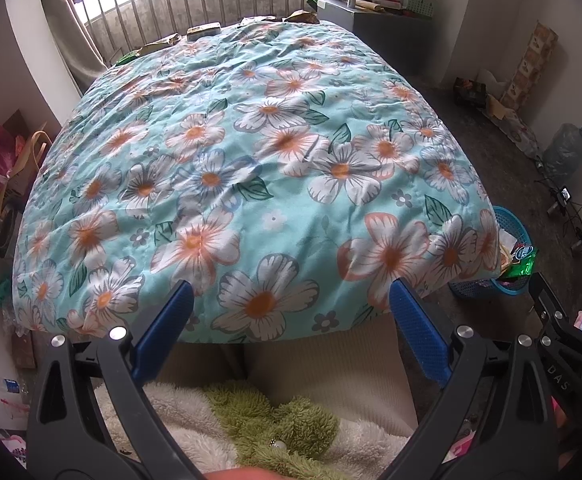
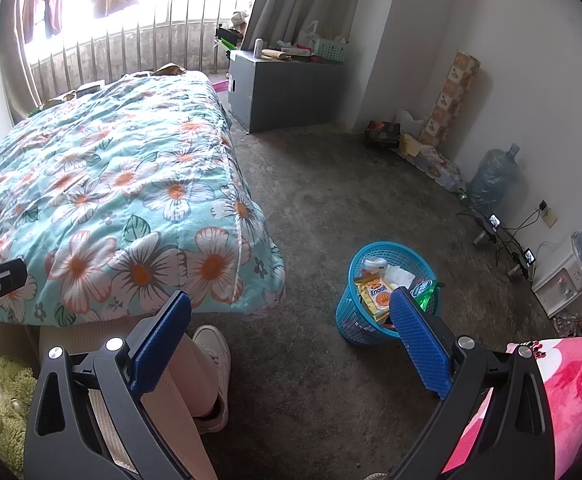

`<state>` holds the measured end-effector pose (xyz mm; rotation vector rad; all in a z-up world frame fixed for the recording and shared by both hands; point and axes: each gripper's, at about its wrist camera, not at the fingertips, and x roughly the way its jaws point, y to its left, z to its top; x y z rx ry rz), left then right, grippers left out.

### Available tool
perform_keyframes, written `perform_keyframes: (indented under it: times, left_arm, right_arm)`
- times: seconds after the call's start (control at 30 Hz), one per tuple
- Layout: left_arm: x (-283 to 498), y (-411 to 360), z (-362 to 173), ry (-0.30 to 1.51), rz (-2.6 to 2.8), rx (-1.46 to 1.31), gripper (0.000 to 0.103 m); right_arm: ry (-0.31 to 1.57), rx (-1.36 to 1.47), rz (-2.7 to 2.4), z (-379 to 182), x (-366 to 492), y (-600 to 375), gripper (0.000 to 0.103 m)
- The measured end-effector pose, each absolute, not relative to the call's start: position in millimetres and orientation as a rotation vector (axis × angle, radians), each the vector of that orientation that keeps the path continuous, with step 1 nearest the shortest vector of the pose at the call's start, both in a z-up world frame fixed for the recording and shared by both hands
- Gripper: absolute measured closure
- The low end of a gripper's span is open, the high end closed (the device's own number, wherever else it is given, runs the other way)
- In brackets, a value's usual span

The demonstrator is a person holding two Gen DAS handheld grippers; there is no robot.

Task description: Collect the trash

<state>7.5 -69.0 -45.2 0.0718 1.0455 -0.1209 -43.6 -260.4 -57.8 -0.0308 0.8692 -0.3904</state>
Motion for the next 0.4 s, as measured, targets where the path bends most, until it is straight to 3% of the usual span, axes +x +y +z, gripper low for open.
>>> perform_keyframes:
  times: [0.4]
  left_arm:
    - [3.9,-70.3,-48.6,1.056,-0.124,0.075,0.009]
  right_arm:
    - [0.869,-0.031,-0.390,-57.7,-43.5,-260.9,0.007]
